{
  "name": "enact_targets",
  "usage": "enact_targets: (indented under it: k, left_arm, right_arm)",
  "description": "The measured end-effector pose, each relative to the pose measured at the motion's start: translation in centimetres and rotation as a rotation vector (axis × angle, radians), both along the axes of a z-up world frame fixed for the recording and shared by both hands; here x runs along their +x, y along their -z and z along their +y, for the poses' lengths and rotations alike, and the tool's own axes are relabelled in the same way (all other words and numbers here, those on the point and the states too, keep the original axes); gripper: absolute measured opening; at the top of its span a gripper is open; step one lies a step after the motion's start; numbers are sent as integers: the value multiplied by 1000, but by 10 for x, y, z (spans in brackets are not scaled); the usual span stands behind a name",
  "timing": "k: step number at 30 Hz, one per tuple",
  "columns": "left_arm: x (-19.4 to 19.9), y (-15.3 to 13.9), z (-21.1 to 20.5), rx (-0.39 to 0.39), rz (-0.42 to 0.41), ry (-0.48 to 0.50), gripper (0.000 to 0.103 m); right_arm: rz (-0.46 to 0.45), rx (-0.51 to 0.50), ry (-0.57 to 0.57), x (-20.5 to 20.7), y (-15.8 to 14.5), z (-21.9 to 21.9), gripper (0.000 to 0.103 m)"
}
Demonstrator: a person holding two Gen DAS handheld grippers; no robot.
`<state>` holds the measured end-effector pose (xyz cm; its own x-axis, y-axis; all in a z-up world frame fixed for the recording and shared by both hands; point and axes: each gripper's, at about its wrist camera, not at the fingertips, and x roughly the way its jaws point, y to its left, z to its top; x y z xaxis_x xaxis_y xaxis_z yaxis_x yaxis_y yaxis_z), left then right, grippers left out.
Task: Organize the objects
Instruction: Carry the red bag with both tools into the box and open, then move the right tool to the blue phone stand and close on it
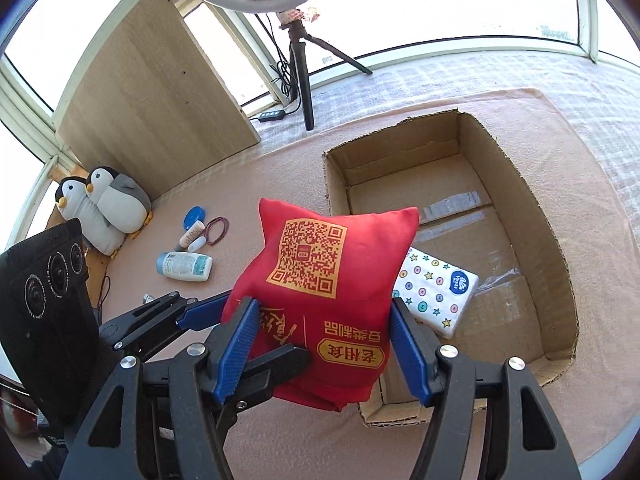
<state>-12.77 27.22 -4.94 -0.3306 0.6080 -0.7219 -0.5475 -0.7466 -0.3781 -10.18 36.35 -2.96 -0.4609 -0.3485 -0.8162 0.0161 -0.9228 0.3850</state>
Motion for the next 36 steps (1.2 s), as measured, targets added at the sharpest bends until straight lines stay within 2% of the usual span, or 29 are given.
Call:
enact_targets:
  k: [8,16,27,36]
  left_arm:
    - [-5,4,39,-9,-6,31,65]
    - [-1,5,32,-52,2,18,72]
    - [15,3,-37,-63,-4,-87,71]
    - [40,16,-128,-105,-44,-228,71]
  right_arm:
    - [-6,-6,61,3,5,46,62]
    - [-4,55,96,5,6,61,63]
    - [39,57,69,5,-2,38,63]
    - [96,51,-56,2,-10,-18,63]
